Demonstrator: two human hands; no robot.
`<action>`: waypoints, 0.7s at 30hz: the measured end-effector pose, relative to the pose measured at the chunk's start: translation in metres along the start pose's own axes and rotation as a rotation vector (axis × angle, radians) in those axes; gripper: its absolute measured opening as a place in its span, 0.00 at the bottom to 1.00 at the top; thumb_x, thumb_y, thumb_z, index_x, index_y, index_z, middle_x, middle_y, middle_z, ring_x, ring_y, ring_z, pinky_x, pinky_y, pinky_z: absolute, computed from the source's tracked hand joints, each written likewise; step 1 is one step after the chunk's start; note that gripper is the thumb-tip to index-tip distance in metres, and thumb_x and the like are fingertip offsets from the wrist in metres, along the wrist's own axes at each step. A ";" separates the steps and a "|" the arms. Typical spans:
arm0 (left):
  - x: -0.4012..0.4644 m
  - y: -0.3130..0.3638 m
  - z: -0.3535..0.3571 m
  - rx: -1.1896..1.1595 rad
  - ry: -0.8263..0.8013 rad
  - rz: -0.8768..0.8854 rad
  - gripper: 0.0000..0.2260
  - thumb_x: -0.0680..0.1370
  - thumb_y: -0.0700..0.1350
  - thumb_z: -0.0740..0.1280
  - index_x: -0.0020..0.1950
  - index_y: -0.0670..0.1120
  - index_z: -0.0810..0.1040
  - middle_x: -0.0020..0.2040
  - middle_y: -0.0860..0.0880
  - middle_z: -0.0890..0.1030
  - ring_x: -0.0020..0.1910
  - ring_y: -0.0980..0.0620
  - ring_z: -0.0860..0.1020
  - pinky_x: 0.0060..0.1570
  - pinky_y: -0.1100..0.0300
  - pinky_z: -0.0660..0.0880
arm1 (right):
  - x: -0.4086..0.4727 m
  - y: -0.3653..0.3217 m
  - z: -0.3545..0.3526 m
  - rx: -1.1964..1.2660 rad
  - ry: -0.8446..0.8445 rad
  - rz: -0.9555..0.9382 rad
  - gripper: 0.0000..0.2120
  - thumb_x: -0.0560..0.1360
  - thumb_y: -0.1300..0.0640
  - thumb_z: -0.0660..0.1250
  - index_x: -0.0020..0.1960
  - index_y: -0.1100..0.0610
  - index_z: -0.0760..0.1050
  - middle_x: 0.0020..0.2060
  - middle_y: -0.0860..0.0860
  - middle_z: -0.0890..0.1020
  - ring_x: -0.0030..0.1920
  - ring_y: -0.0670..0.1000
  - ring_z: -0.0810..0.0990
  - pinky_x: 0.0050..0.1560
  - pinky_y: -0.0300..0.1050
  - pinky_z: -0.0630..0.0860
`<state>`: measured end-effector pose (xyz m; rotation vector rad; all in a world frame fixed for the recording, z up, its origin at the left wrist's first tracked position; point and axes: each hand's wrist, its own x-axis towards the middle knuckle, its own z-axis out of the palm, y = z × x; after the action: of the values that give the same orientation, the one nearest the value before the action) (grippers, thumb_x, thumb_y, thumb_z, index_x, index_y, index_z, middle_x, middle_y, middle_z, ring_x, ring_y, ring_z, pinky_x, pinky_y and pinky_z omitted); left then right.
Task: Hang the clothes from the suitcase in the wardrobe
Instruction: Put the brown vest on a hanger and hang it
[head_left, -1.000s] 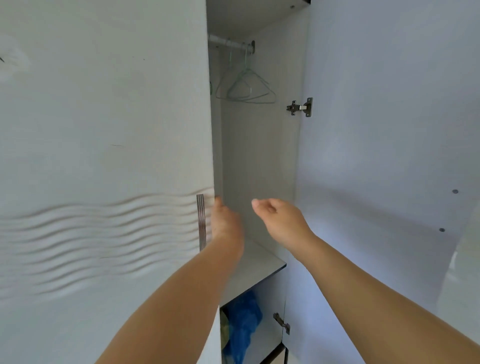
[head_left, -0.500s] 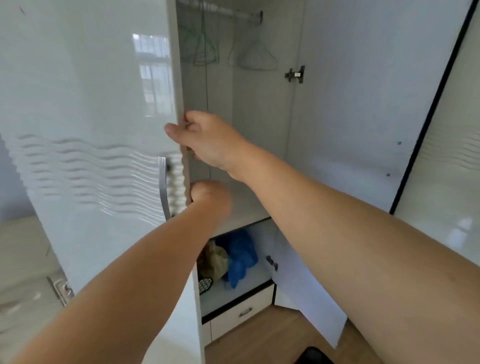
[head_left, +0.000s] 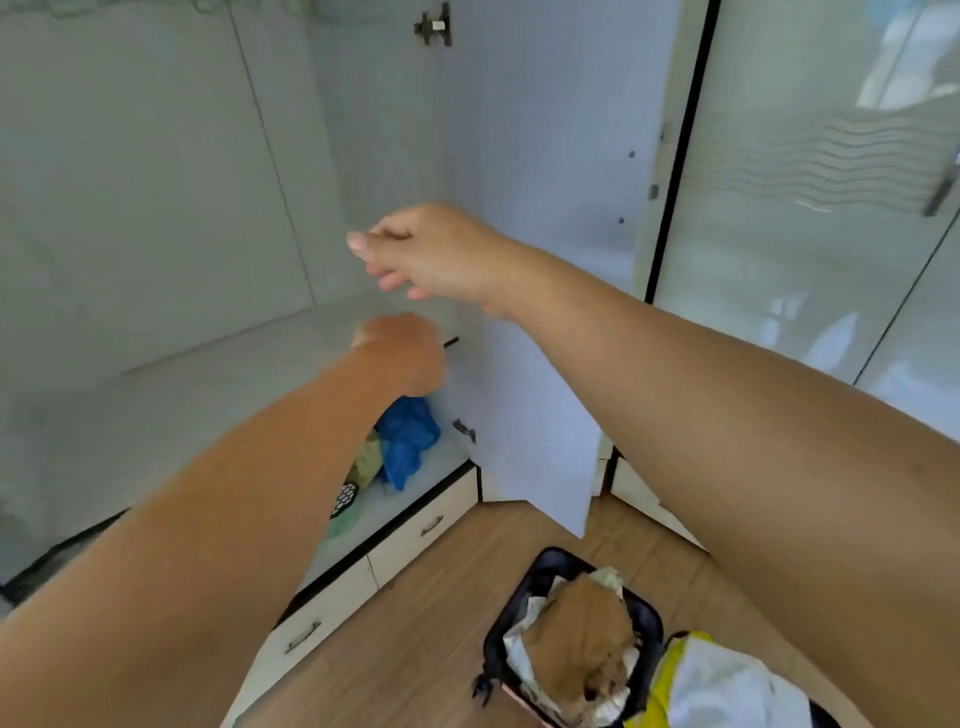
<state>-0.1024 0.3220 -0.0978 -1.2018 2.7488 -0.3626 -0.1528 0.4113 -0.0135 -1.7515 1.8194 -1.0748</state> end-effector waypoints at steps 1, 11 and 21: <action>0.000 0.011 0.000 -0.044 -0.045 0.104 0.10 0.81 0.50 0.59 0.52 0.44 0.74 0.56 0.45 0.78 0.49 0.45 0.75 0.45 0.55 0.69 | -0.004 0.016 -0.007 -0.043 0.032 0.051 0.19 0.80 0.46 0.61 0.57 0.62 0.78 0.54 0.58 0.82 0.55 0.53 0.81 0.59 0.51 0.77; 0.048 0.066 0.067 -0.133 -0.358 0.530 0.17 0.82 0.50 0.57 0.65 0.42 0.74 0.59 0.48 0.75 0.58 0.49 0.74 0.47 0.61 0.69 | -0.061 0.190 -0.029 -0.012 0.221 0.683 0.26 0.77 0.47 0.63 0.58 0.71 0.73 0.51 0.64 0.80 0.57 0.63 0.78 0.61 0.59 0.74; 0.143 0.078 0.138 -0.268 -0.495 0.726 0.17 0.82 0.49 0.59 0.67 0.43 0.74 0.65 0.46 0.75 0.62 0.48 0.74 0.56 0.61 0.69 | -0.051 0.278 0.015 -0.042 0.229 1.073 0.23 0.80 0.46 0.58 0.63 0.63 0.76 0.59 0.58 0.79 0.58 0.55 0.77 0.63 0.49 0.73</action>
<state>-0.2263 0.2449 -0.2530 -0.2006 2.5830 0.3411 -0.3185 0.4349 -0.2420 -0.4410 2.4190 -0.7557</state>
